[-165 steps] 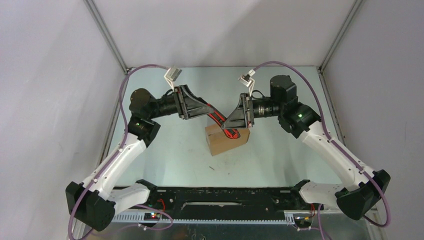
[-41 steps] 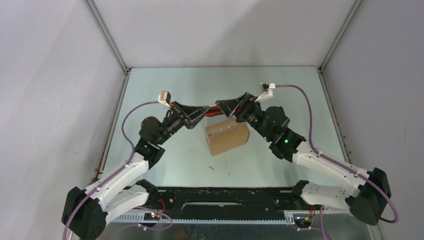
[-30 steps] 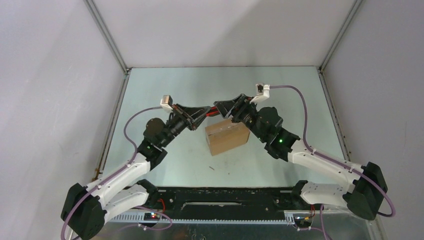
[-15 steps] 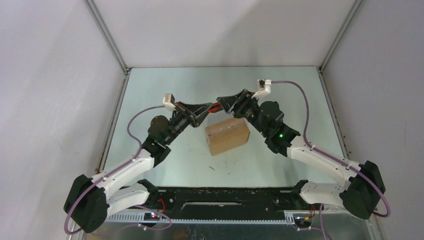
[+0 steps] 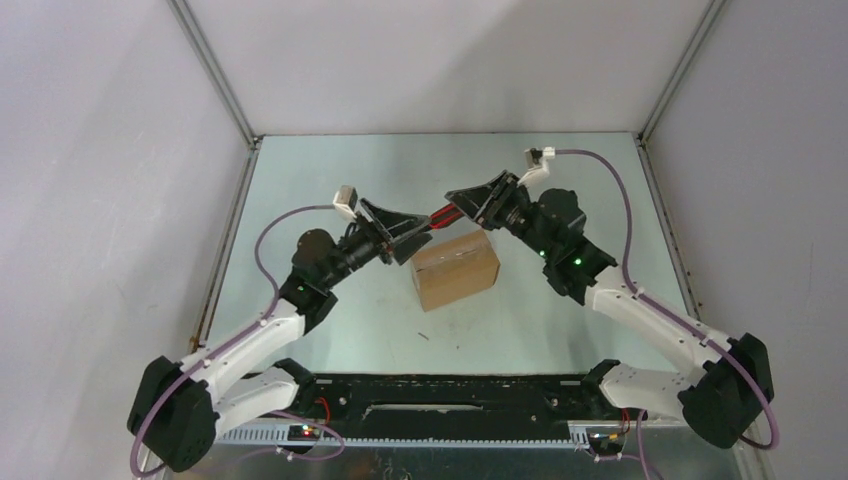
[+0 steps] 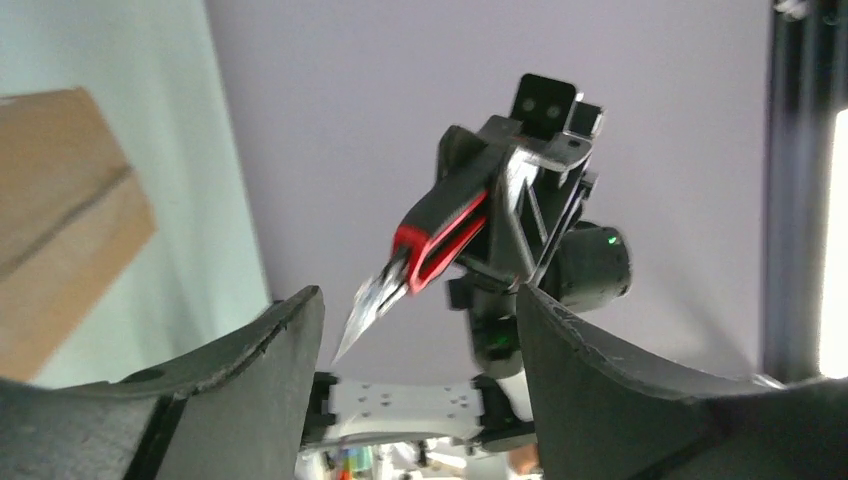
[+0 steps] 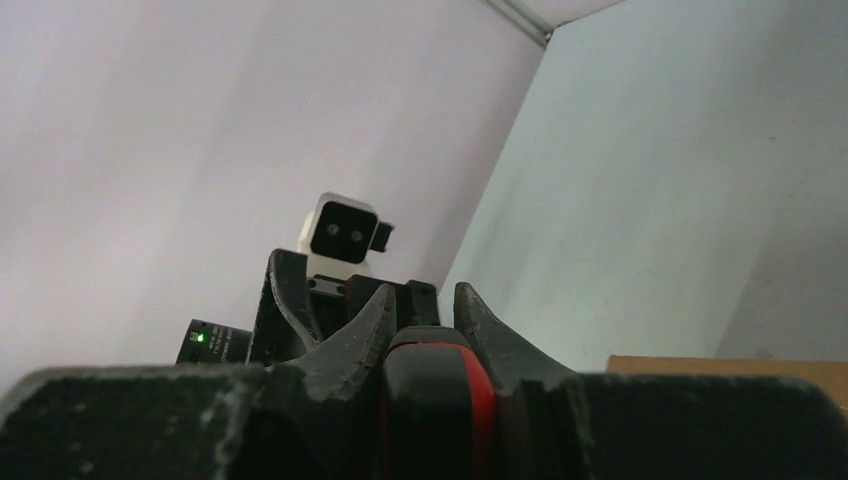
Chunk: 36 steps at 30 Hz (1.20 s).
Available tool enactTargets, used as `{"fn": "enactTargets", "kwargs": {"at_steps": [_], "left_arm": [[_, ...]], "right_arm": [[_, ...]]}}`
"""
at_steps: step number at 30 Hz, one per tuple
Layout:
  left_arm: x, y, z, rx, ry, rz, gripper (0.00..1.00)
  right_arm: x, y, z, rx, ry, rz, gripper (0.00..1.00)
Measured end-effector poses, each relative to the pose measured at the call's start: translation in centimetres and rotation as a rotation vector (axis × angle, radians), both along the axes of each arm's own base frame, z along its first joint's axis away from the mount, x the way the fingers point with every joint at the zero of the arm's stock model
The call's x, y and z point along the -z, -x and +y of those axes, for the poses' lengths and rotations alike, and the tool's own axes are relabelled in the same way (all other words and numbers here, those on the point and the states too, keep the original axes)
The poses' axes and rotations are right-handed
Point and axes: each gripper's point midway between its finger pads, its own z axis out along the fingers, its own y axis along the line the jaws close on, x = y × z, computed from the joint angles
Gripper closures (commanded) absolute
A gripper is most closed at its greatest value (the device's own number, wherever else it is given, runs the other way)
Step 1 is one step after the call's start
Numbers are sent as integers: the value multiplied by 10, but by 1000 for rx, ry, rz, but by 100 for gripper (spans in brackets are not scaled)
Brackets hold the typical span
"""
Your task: Unpack the express box
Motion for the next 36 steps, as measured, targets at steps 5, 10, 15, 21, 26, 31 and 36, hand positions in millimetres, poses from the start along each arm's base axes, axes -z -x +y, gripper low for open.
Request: {"fn": "enactTargets", "kwargs": {"at_steps": [5,10,15,21,26,31,36], "left_arm": [[25,-4,31,-58,-174,-51,25],[68,-22,65,-159,-461,23,38],[90,-78,71,-183,-674,121,50],[158,-108,64,-107,-845,274,60],[198,-96,56,-21,-929,348,66],[203,-81,40,43,-956,330,69],[206,-52,24,100,-960,294,69]], "right_arm": [[-3,-6,-40,81,44,9,100],[12,7,-76,183,181,46,100],[59,39,-90,199,385,161,100],[113,74,-110,196,569,284,100],[166,71,-120,216,691,381,100],[200,47,-125,251,777,444,100],[214,23,-130,275,826,444,100]]}}
